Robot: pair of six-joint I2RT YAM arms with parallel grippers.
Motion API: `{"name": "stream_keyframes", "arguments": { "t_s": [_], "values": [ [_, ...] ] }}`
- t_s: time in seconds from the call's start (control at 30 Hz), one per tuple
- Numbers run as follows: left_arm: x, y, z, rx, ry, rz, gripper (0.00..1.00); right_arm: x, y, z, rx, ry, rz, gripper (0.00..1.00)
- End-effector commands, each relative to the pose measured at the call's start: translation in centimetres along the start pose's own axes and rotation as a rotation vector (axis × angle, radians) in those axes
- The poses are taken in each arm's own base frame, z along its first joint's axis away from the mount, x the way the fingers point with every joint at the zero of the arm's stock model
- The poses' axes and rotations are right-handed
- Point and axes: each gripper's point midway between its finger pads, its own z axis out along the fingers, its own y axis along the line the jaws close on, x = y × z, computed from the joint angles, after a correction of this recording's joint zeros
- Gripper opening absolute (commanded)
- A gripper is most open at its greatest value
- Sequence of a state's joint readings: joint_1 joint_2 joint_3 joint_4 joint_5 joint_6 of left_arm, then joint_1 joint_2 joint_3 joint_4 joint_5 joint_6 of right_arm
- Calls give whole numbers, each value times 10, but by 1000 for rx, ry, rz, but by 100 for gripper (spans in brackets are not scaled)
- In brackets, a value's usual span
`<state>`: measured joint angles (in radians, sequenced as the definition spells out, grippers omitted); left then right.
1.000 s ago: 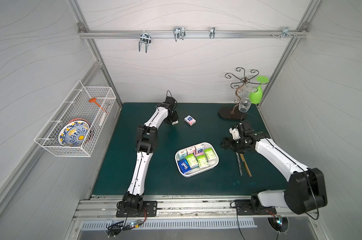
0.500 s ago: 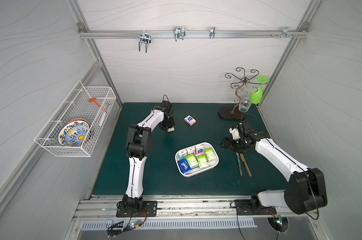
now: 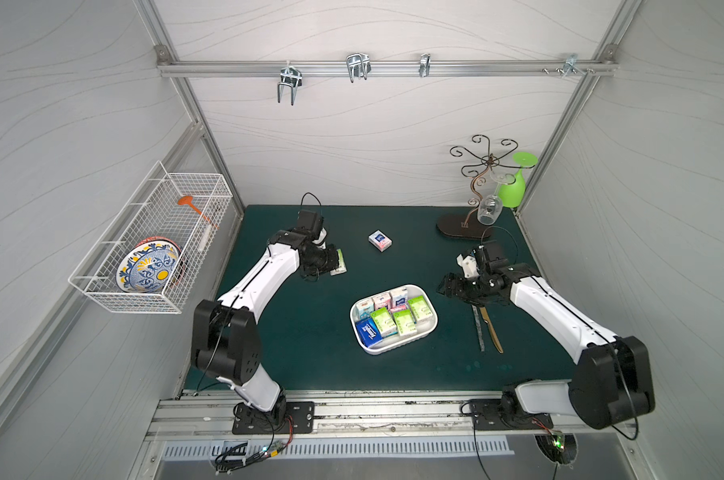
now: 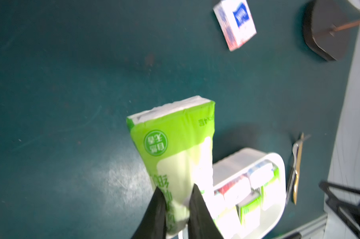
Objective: Put the pocket tissues into the storage box
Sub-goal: Place the pocket tissues in the storage box.
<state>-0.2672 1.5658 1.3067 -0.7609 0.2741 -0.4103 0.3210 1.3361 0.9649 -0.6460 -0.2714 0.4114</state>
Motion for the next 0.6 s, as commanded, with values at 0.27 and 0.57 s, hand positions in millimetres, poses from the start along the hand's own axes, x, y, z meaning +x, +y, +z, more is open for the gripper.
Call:
{"name": "stream_keyframes", "arguments": {
  "t_s": [0.27, 0.57],
  "values": [
    [103, -66, -5, 133, 88, 265, 1, 9, 11, -11, -26, -28, 3, 85],
    [168, -90, -1, 169, 202, 449, 2, 19, 7, -7, -23, 6, 14, 85]
  ]
}}
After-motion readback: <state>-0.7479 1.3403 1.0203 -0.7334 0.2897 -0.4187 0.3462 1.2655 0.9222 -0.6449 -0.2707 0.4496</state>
